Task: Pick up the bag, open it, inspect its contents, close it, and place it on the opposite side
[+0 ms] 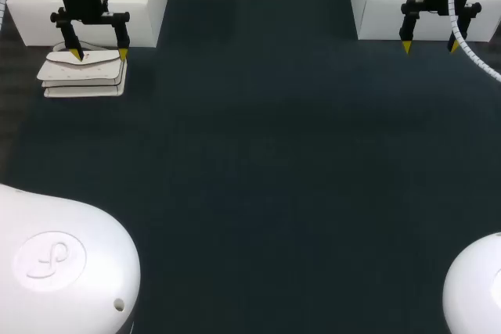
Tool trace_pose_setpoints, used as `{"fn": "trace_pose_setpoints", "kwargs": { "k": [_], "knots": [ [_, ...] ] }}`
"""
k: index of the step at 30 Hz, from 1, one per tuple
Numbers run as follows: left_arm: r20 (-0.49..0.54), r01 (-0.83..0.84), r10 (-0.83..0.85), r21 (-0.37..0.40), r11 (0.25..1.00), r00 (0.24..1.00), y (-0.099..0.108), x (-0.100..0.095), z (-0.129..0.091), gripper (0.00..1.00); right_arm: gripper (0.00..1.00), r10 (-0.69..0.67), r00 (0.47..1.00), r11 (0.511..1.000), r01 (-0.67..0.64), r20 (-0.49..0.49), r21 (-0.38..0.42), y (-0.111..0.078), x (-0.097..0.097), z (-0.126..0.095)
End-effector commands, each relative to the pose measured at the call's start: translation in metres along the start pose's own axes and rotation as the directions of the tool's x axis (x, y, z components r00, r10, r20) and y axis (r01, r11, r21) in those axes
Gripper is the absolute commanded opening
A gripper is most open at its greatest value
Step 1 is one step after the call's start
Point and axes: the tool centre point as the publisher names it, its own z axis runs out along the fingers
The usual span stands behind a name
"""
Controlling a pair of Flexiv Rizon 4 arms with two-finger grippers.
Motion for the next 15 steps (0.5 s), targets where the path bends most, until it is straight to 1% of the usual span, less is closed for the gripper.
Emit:
{"fn": "trace_pose_setpoints", "kwargs": {
  "k": [1, 15],
  "knots": [
    [0.002, 0.001, -0.001, 0.0, 1.0, 1.0, 0.0003, 0.0005, -0.0003, 1.0, 1.0, 0.0, 1.0, 1.0, 0.0, 0.001, 0.002, 0.0002, 0.0002, -0.0009],
    [-0.008, -0.008, 0.008, 0.0, 1.0, 1.0, -0.0009, -0.0005, -0.0004, 1.0, 1.0, 0.0, 1.0, 1.0, 0.0, 0.001, 0.002, 0.0002, 0.0002, -0.0009]
  ]
}}
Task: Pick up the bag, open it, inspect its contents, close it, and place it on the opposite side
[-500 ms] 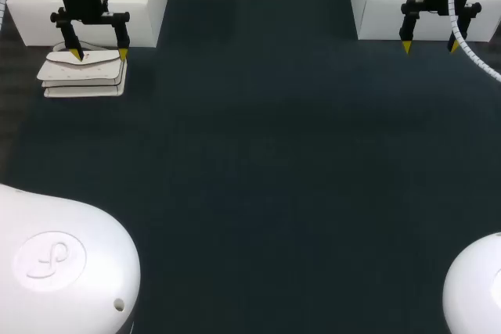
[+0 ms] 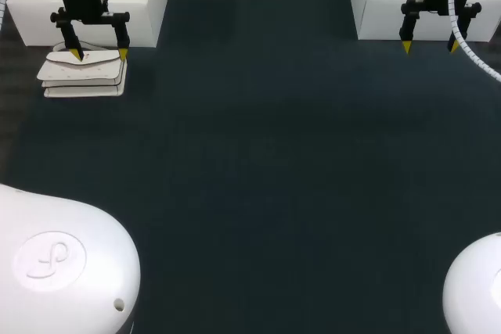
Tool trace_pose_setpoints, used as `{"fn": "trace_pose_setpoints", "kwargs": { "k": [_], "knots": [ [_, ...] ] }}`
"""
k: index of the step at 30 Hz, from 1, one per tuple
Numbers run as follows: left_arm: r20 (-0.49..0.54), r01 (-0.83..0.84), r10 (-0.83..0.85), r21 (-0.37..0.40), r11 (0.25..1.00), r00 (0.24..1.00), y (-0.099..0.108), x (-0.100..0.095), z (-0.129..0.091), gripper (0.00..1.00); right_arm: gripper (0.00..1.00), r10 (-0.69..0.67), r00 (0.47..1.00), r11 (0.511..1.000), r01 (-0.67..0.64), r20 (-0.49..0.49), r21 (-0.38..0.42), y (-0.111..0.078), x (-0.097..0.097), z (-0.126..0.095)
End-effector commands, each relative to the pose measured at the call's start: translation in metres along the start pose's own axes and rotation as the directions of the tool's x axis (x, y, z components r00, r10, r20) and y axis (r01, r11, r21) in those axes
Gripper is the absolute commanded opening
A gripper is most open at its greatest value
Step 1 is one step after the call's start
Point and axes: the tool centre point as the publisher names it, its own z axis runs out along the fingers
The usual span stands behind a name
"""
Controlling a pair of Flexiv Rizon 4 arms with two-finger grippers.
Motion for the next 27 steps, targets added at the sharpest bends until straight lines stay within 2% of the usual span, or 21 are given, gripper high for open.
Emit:
{"fn": "trace_pose_setpoints", "kwargs": {
  "k": [1, 3, 4, 6, 7, 8, 10, 12, 13, 15, 16, 19, 24, 27],
  "knots": [
    [-0.022, -0.021, 0.021, -0.003, 1.0, 1.0, -0.002, -0.002, 0.0, 1.0, 1.0, 0.0, 1.0, 1.0, 0.0, 0.001, 0.002, 0.0, 0.0, -0.001],
    [-0.08, -0.041, 0.041, 0.003, 0.999, 0.996, -0.004, -0.006, -0.002, 1.0, 1.0, -0.103, 0.995, 0.994, 0.104, 0.013, -0.023, 0.003, 0.007, -0.001],
    [-0.073, -0.044, 0.044, 0.009, 0.999, 0.996, -0.005, -0.008, -0.002, 1.0, 1.0, -0.15, 0.989, 0.988, 0.15, -0.002, -0.045, 0.004, 0.011, -0.002],
    [-0.158, -0.082, 0.084, 0.017, 0.996, 0.984, -0.007, -0.014, -0.003, 1.0, 1.0, -0.296, 0.955, 0.952, 0.294, -0.002, -0.082, 0.006, 0.019, -0.001],
    [-0.196, -0.09, 0.092, 0.017, 0.996, 0.976, -0.008, -0.018, -0.004, 1.0, 1.0, -0.355, 0.934, 0.929, 0.349, -0.035, -0.121, 0.006, 0.022, 0.0],
    [-0.218, -0.089, 0.091, 0.017, 0.996, 0.972, -0.01, -0.023, -0.004, 1.0, 1.0, -0.446, 0.894, 0.888, 0.436, -0.042, -0.147, 0.006, 0.025, 0.002],
    [-0.307, -0.107, 0.106, 0.012, 0.994, 0.946, -0.014, -0.035, -0.002, 1.0, 1.0, -0.541, 0.839, 0.831, 0.525, -0.05, -0.181, 0.006, 0.03, 0.008],
    [-0.353, -0.11, 0.109, 0.018, 0.994, 0.929, -0.017, -0.045, -0.001, 1.0, 1.0, -0.66, 0.749, 0.74, 0.634, -0.058, -0.225, 0.003, 0.036, 0.015],
    [-0.385, -0.11, 0.107, 0.014, 0.994, 0.917, -0.018, -0.05, 0.0, 1.0, 1.0, -0.677, 0.734, 0.723, 0.649, -0.054, -0.235, 0.003, 0.037, 0.019],
    [-0.418, -0.105, 0.1, 0.011, 0.994, 0.903, -0.021, -0.062, 0.003, 1.0, 1.0, -0.75, 0.658, 0.647, 0.707, -0.069, -0.286, 0.002, 0.041, 0.026],
    [-0.44, -0.102, 0.097, 0.012, 0.995, 0.893, -0.023, -0.068, 0.004, 1.0, 1.0, -0.763, 0.643, 0.631, 0.716, -0.068, -0.298, 0.003, 0.042, 0.029],
    [-0.481, -0.089, 0.083, 0.01, 0.996, 0.873, -0.028, -0.083, 0.007, 1.0, 1.0, -0.838, 0.544, 0.522, 0.773, -0.046, -0.361, 0.003, 0.051, 0.034],
    [-0.531, -0.077, 0.066, 0.002, 0.997, 0.845, -0.036, -0.098, 0.014, 1.0, 1.0, -0.924, 0.382, 0.348, 0.835, -0.008, -0.427, 0.008, 0.068, 0.044],
    [-0.547, -0.071, 0.056, -0.007, 0.997, 0.835, -0.04, -0.104, 0.019, 1.0, 1.0, -0.953, 0.303, 0.261, 0.857, 0.023, -0.445, 0.011, 0.079, 0.051]
  ]
}}
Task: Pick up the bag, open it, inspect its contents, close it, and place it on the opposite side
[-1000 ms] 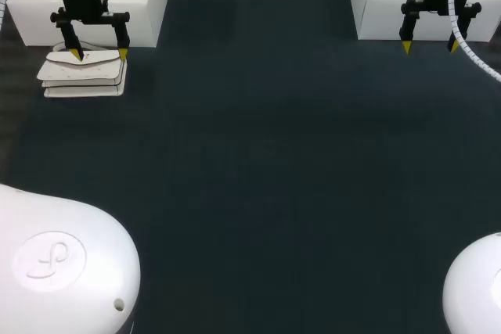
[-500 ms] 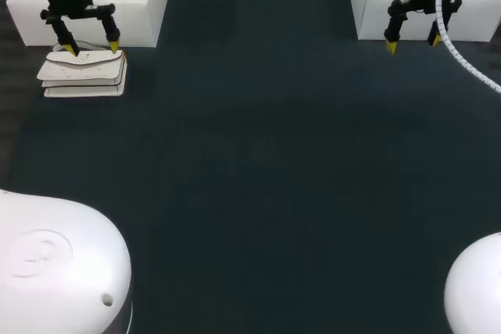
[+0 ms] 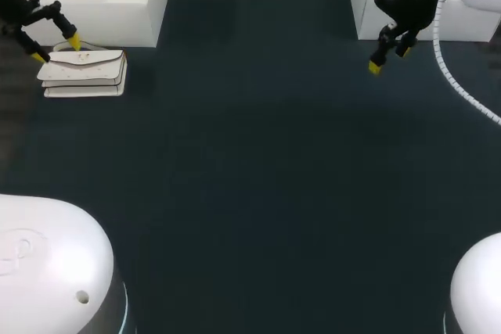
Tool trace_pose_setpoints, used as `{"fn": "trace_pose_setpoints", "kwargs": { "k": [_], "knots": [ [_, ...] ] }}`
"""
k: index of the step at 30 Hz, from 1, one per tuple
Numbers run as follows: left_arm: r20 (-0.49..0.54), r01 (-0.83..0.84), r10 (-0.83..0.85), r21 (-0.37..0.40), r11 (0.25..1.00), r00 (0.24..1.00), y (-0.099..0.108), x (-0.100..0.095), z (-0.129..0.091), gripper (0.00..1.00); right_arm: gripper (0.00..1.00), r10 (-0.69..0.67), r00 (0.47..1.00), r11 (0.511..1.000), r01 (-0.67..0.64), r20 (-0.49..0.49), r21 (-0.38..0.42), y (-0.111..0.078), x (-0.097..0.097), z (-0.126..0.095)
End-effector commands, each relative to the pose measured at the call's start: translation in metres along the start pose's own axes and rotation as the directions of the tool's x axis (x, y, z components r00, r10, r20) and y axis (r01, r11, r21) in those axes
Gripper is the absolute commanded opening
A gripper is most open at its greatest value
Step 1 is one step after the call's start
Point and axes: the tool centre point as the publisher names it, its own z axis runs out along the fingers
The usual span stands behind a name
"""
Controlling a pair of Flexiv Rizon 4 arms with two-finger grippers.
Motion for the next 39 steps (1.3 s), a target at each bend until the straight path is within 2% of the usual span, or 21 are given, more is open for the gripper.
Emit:
{"fn": "trace_pose_setpoints", "kwargs": {
  "k": [1, 4, 9, 17, 25, 34, 39],
  "knots": [
    [-0.143, 0.005, -0.009, -0.025, 1.0, 0.99, -0.012, -0.013, 0.003, 1.0, 1.0, -0.524, 0.852, 0.828, 0.503, -0.02, -0.248, 0.002, 0.004, 0.016],
    [-0.155, 0.014, -0.019, -0.034, 0.999, 0.988, -0.015, -0.019, 0.007, 1.0, 1.0, -0.59, 0.807, 0.776, 0.56, -0.02, -0.29, 0.01, 0.006, 0.026],
    [-0.173, 0.025, -0.033, -0.046, 0.999, 0.984, -0.022, -0.028, 0.011, 1.0, 1.0, -0.675, 0.738, 0.705, 0.636, -0.02, -0.313, 0.022, 0.007, 0.04],
    [-0.197, 0.049, -0.056, -0.041, 0.998, 0.979, -0.03, -0.041, 0.014, 1.0, 1.0, -0.775, 0.632, 0.593, 0.723, -0.007, -0.354, 0.039, 0.012, 0.047],
    [-0.219, 0.086, -0.082, 0.006, 0.996, 0.972, -0.04, -0.061, 0.017, 1.0, 1.0, -0.777, 0.63, 0.592, 0.724, -0.01, -0.355, 0.04, 0.013, 0.048],
    [-0.255, 0.167, -0.148, 0.053, 0.985, 0.956, -0.057, -0.092, 0.022, 1.0, 1.0, -0.777, 0.63, 0.592, 0.724, -0.01, -0.355, 0.04, 0.013, 0.048],
    [-0.27, 0.194, -0.172, 0.056, 0.979, 0.947, -0.066, -0.1, 0.028, 1.0, 1.0, -0.741, 0.671, 0.649, 0.702, -0.032, -0.293, 0.06, 0.018, 0.076]
  ]
}}
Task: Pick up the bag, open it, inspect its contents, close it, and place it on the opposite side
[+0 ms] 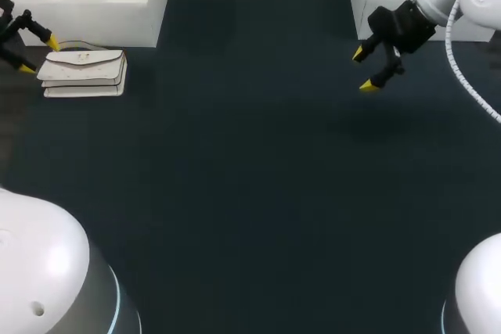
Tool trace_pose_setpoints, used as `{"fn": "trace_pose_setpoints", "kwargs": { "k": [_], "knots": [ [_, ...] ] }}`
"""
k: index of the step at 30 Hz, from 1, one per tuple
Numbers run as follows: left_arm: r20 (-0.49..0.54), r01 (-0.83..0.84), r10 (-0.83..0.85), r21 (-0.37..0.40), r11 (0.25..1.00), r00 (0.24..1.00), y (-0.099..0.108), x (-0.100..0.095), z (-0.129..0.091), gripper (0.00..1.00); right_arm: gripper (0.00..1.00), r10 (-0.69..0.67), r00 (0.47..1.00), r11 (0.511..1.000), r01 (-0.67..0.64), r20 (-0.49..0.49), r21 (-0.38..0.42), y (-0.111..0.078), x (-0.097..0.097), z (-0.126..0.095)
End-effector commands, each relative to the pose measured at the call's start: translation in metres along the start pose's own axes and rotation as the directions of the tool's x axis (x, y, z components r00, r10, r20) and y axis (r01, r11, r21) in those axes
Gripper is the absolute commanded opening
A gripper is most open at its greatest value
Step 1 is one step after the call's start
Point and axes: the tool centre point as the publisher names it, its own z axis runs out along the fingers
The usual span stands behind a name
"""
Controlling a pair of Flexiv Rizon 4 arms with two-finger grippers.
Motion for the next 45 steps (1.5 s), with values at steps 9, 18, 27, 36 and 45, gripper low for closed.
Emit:
{"fn": "trace_pose_setpoints", "kwargs": {
  "k": [9, 18, 27, 36, 45],
  "knots": [
    [-0.072, 0.035, -0.035, -0.008, 0.999, 0.997, -0.023, -0.019, 0.008, 1.0, 1.0, 0.053, 0.998, 0.999, -0.053, 0.034, -0.005, 0.012, -0.032, 0.052],
    [-0.105, 0.049, -0.048, 0.008, 0.999, 0.993, -0.029, -0.026, 0.007, 1.0, 1.0, 0.051, 0.998, 0.998, -0.05, 0.034, -0.042, 0.014, -0.048, 0.072],
    [-0.132, 0.068, -0.064, 0.032, 0.997, 0.989, -0.034, -0.038, 0.005, 1.0, 1.0, 0.061, 0.997, 0.996, -0.057, 0.049, -0.068, 0.017, -0.057, 0.081],
    [-0.157, 0.091, -0.08, 0.068, 0.993, 0.984, -0.04, -0.058, 0.001, 1.0, 1.0, 0.061, 0.997, 0.996, -0.057, 0.049, -0.068, 0.017, -0.057, 0.081],
    [-0.198, 0.11, -0.084, 0.127, 0.986, 0.977, -0.053, -0.077, 0.006, 1.0, 1.0, 0.061, 0.997, 0.996, -0.057, 0.049, -0.068, 0.017, -0.057, 0.081]
  ]
}}
